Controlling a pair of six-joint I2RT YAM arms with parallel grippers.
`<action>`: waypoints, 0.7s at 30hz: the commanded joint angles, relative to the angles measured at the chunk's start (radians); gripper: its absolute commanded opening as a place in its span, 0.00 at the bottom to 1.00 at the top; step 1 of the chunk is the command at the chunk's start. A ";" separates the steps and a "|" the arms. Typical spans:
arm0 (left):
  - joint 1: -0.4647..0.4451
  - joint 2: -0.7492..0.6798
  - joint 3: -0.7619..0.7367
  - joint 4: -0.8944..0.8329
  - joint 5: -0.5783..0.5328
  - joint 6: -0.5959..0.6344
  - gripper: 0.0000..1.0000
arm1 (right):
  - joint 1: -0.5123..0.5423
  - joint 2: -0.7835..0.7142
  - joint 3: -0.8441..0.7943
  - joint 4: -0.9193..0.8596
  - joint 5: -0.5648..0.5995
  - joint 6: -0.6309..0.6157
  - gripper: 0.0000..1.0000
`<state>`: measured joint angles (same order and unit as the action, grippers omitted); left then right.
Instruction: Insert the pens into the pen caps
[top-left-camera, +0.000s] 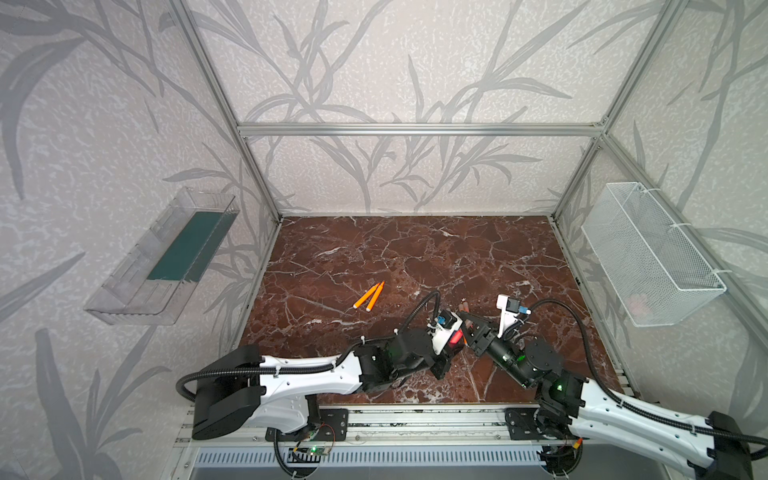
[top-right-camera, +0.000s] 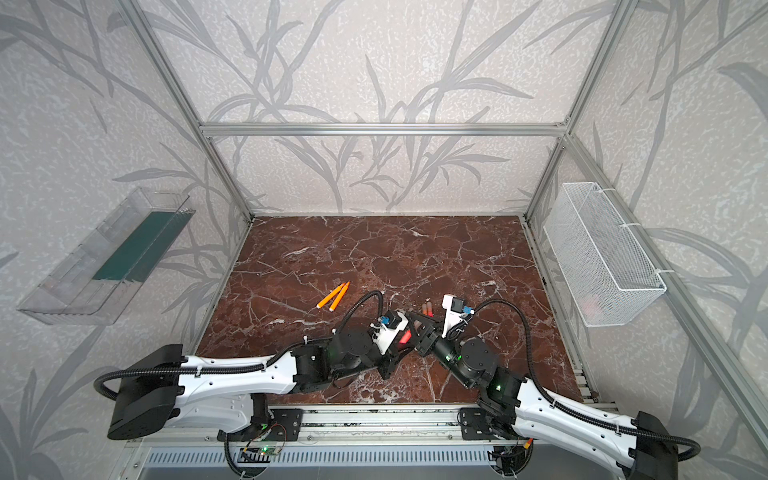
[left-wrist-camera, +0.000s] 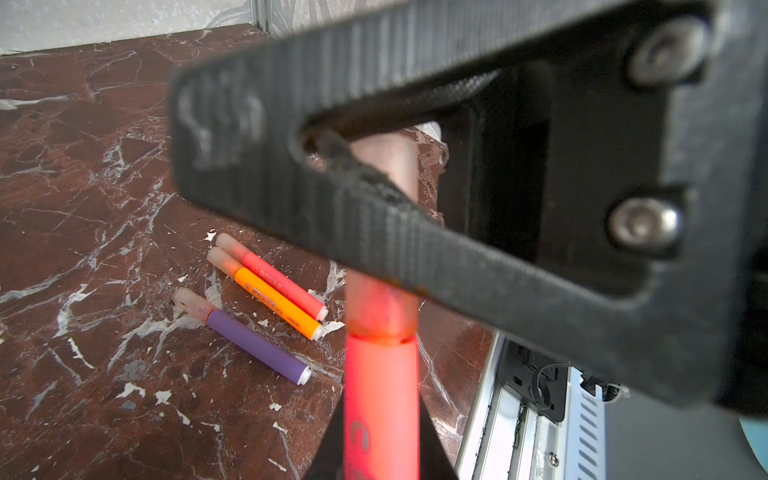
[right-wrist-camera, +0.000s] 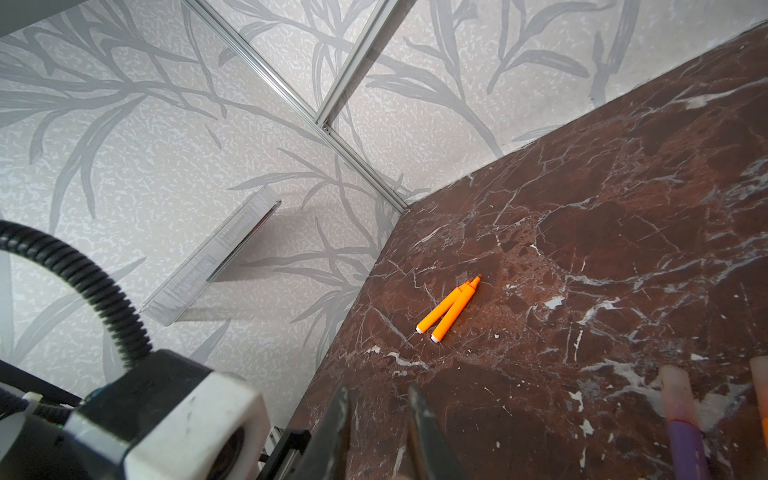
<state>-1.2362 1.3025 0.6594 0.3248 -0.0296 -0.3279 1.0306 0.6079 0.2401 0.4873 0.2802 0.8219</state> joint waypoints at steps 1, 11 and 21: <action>-0.005 -0.008 0.006 0.000 -0.007 0.021 0.00 | -0.030 -0.012 0.031 0.027 0.007 -0.001 0.23; -0.007 -0.007 0.008 0.000 -0.010 0.026 0.00 | -0.061 -0.012 0.028 0.012 -0.012 0.019 0.18; -0.005 -0.002 0.056 -0.036 -0.075 0.038 0.00 | -0.060 0.100 0.063 0.022 -0.122 0.021 0.00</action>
<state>-1.2362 1.3025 0.6636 0.2928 -0.0742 -0.3141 0.9653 0.6819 0.2707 0.5007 0.2291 0.8505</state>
